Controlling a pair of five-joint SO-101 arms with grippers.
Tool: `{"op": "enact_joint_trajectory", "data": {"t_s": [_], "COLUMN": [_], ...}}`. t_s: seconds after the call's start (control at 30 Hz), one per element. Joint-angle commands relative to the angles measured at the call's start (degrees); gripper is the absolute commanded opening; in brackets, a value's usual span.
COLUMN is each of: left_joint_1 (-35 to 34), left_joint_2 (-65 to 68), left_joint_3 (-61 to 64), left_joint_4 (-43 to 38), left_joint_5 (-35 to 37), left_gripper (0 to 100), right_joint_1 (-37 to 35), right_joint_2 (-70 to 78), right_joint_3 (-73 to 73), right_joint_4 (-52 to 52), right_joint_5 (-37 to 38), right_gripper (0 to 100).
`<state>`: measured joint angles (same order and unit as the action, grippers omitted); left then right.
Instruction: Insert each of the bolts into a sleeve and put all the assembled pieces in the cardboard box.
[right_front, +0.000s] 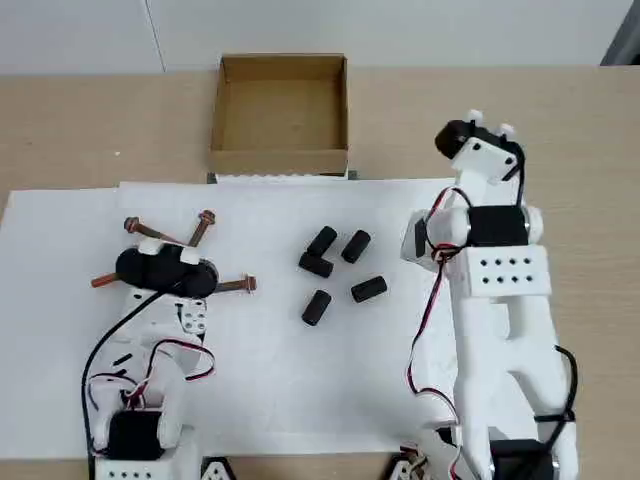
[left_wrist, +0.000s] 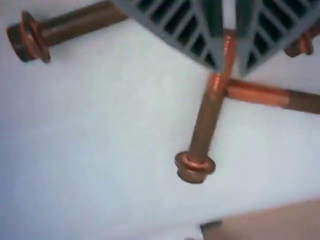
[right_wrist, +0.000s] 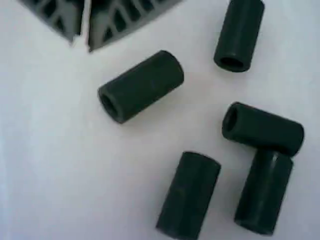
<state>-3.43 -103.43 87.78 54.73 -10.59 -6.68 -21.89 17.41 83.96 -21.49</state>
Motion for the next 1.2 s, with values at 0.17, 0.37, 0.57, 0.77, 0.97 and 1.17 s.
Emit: {"op": "enact_joint_trajectory", "data": {"t_s": [0.17,0.37,0.57,0.77,0.97,1.17], "left_joint_1": [0.1,0.0,0.1,0.1,-0.4,-3.3], "left_joint_2": [0.1,7.9,34.0,55.9,68.7,74.9], "left_joint_3": [-11.5,-16.0,-33.3,-49.8,-57.2,-57.5], "left_joint_4": [11.3,15.0,15.2,20.9,25.0,24.9], "left_joint_5": [0.0,0.3,8.4,15.2,17.1,15.8], "left_gripper": [1,1,1,1,1,1], "right_joint_1": [-0.8,-2.9,-3.8,-4.6,-6.0,-6.5], "right_joint_2": [0.0,0.0,0.1,0.7,7.9,13.4], "right_joint_3": [-2.6,-2.5,-2.5,-2.4,-2.4,-2.7], "right_joint_4": [-2.0,-2.1,-2.1,-2.3,-1.3,0.4], "right_joint_5": [-0.6,-0.6,-0.6,-0.6,-0.7,-8.8], "right_gripper": [0.3,0.3,0.3,0.3,0.3,0.4]}}
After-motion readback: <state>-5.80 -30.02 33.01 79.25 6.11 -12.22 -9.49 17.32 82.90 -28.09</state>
